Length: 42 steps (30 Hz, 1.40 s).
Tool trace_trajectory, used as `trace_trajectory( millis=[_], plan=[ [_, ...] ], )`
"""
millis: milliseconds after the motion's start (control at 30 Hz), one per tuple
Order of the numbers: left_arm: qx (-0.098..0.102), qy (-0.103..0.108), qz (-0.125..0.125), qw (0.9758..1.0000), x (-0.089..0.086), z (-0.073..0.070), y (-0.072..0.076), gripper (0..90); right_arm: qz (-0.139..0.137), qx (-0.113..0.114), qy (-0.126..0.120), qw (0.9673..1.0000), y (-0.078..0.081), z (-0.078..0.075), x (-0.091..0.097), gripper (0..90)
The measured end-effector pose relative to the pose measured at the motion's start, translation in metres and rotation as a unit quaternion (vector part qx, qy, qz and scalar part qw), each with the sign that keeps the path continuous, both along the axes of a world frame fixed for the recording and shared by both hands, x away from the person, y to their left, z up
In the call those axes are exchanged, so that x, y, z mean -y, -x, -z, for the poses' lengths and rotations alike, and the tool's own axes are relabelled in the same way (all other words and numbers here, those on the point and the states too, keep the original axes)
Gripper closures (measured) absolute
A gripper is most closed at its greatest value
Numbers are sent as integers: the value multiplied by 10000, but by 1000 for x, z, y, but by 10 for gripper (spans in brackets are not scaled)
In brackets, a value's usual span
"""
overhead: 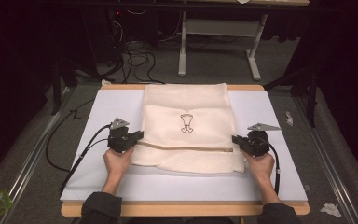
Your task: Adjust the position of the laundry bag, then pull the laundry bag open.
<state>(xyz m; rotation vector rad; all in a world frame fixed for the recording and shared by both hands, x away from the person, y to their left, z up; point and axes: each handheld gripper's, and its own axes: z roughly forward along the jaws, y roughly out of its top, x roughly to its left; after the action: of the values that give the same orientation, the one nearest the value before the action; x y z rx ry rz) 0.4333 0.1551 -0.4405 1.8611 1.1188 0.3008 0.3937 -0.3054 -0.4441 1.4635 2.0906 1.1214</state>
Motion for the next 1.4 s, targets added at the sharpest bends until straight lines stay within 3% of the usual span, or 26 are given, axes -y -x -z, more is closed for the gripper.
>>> trace_trajectory(
  millis=[333,600,733,900,1167,1200,1300,1400],
  plan=[
    [-12,-55,3,10000,9,7,0,851,120,-43,34,9999,-1,5,10,855],
    [26,-441,-14,9990,12,13,4,830,78,-148,97,9998,-1,15,10,833],
    [46,-506,-44,9987,11,14,5,813,78,-135,67,9999,0,17,10,823],
    [171,-657,-161,9976,10,16,8,771,78,-156,57,9998,2,22,8,748],
    [482,-861,-138,9950,11,18,18,587,180,-11,-12,9998,5,23,6,542],
    [614,-827,-142,9946,10,17,22,546,254,44,-64,9996,5,24,6,495],
    [731,-648,-71,9952,10,13,26,528,322,135,-186,9992,6,23,8,468],
    [706,-547,-10,9960,13,12,30,554,325,147,-180,9992,9,21,7,424]
  ],
)
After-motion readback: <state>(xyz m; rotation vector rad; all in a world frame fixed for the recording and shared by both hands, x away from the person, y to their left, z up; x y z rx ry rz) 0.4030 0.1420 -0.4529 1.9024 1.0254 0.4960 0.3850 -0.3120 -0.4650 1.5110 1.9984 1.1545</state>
